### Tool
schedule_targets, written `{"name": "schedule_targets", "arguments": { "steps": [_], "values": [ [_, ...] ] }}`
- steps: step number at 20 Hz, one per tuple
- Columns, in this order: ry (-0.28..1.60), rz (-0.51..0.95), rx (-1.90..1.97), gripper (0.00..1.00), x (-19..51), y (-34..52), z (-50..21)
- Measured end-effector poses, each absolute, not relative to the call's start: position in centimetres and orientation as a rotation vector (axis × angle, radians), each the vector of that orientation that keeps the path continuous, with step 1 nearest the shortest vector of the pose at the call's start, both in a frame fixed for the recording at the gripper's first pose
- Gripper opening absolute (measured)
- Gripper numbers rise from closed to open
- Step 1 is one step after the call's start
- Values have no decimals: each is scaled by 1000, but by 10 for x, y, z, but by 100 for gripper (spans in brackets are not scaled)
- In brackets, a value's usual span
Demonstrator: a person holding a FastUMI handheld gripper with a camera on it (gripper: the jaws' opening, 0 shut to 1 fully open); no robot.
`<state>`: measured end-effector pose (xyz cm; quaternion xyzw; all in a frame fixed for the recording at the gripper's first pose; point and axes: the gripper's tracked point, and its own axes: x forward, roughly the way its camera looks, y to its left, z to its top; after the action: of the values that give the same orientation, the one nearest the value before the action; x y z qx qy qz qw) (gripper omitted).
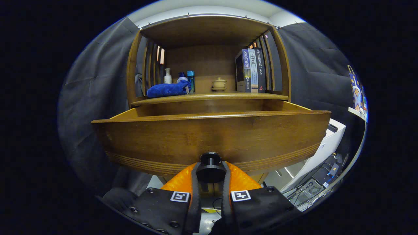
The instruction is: Pull open the drawer, take out the items inside it, and place them on the countertop above the cabinet.
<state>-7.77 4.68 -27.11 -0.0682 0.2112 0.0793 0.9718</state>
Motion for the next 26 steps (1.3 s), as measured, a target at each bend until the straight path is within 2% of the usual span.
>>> {"name": "schedule_targets", "arguments": {
  "steps": [12, 14, 17, 23, 26],
  "values": [
    [455, 162, -126, 33, -101, 44, -272],
    [454, 162, -122, 35, -101, 45, -273],
    [483, 163, -137, 52, -102, 42, -274],
    [440, 158, -107, 98, -101, 37, -240],
    [401, 155, -86, 98, -94, 34, -215]
  ]
}}
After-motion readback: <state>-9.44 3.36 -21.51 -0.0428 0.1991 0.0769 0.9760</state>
